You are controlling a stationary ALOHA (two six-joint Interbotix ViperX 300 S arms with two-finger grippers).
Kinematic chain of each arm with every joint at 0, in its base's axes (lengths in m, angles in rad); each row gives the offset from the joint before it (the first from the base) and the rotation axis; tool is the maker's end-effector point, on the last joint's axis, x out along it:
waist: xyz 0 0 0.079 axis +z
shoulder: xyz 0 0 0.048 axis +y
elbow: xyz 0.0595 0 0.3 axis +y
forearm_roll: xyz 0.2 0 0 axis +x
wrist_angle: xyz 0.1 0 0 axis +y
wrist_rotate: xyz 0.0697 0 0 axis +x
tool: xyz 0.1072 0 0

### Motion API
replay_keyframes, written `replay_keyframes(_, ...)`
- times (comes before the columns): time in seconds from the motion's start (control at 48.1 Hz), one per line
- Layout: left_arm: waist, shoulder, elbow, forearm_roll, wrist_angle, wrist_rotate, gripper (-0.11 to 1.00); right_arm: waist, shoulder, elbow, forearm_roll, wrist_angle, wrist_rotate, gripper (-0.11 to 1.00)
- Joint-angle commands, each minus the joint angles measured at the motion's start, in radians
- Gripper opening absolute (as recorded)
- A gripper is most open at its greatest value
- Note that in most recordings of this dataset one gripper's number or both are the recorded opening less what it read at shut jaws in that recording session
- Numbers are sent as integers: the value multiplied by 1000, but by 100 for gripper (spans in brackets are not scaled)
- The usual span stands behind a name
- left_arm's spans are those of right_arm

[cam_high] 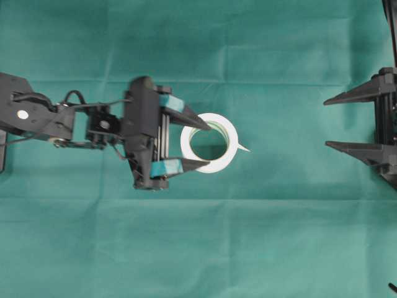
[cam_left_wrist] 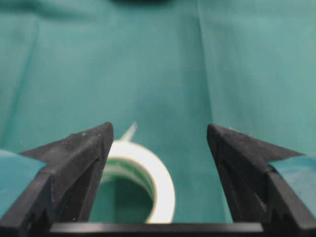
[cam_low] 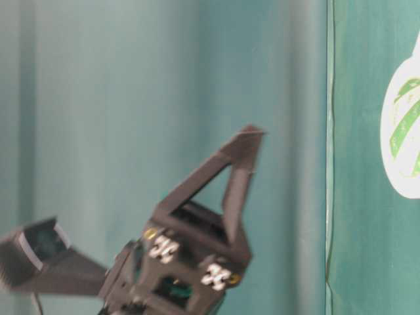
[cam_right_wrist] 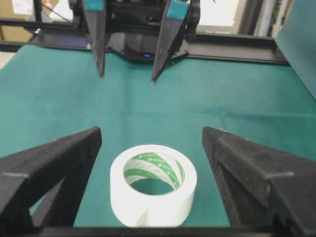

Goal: Peel off the duct tape with your right arm.
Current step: 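Lower the open left gripper over the tape roll's rim, then close the left gripper on the tape roll's rim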

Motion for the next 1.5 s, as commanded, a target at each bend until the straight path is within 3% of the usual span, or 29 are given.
replay_keyframes(0.0,-11,12,-60,-2,80,0,82,-2,3,-15,-2,-9,0,70)
replay_keyframes(0.25,-11,80,-153,-2,308,2,82,-2,3,-15,-2,-9,2,69)
replay_keyframes(0.416,-12,97,-192,-2,382,8,82,-2,3,-14,-2,-11,0,70)
replay_keyframes(0.749,-11,115,-193,-2,385,8,82,-2,3,-15,0,-9,2,69)
replay_keyframes(1.477,-11,291,-212,-2,333,8,82,-2,5,-11,-2,-20,2,69)
